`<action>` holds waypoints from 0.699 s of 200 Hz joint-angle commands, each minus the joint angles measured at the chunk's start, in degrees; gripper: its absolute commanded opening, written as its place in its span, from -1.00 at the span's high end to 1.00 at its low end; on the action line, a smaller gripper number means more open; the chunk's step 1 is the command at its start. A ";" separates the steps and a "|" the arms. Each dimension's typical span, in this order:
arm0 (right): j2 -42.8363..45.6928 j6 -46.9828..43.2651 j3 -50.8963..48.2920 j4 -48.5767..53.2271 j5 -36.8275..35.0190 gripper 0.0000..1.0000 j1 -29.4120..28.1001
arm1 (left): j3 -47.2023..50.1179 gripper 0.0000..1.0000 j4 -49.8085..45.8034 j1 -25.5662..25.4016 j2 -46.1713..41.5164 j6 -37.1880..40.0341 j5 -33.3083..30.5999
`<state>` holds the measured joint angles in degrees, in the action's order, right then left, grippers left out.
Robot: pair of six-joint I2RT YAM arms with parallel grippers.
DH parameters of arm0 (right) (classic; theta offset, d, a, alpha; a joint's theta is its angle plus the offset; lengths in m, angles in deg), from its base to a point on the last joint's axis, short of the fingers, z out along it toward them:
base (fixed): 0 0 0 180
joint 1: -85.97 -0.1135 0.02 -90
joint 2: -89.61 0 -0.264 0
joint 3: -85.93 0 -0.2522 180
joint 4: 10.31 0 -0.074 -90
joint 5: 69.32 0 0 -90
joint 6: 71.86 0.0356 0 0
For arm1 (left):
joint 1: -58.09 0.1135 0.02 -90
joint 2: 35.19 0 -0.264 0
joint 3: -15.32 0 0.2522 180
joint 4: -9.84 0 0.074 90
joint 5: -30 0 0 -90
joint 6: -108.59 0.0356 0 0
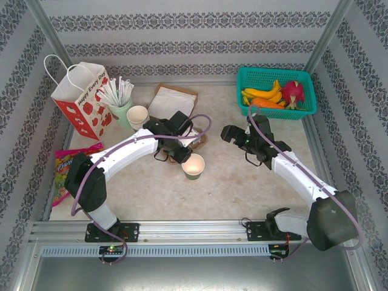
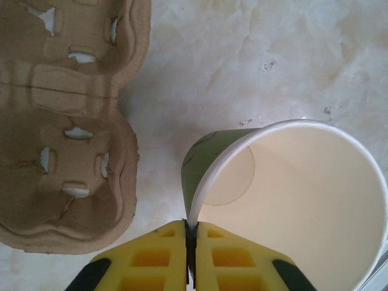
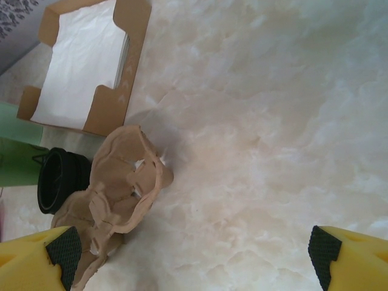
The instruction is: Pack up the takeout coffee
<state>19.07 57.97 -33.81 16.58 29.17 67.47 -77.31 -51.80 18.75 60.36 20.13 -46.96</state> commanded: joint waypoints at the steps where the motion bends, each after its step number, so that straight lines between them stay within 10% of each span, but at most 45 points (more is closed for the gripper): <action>1: -1.62 -2.09 2.72 0.29 1.19 -0.96 -1.43 | 0.30 0.69 1.47 -0.57 0.30 1.19 -0.15; 113: -16.76 -9.34 15.75 1.10 8.60 -0.91 -8.13 | 3.02 -0.22 10.94 6.83 -10.37 -9.43 10.34; 140: -25.14 -11.78 24.00 4.01 9.89 -0.76 -11.01 | 9.43 -0.59 18.56 9.63 -16.55 -19.63 -0.91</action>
<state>-0.67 49.73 -16.15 17.74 36.36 58.70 -72.04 -42.18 26.38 49.15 11.57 -40.16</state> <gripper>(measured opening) 0.912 0.729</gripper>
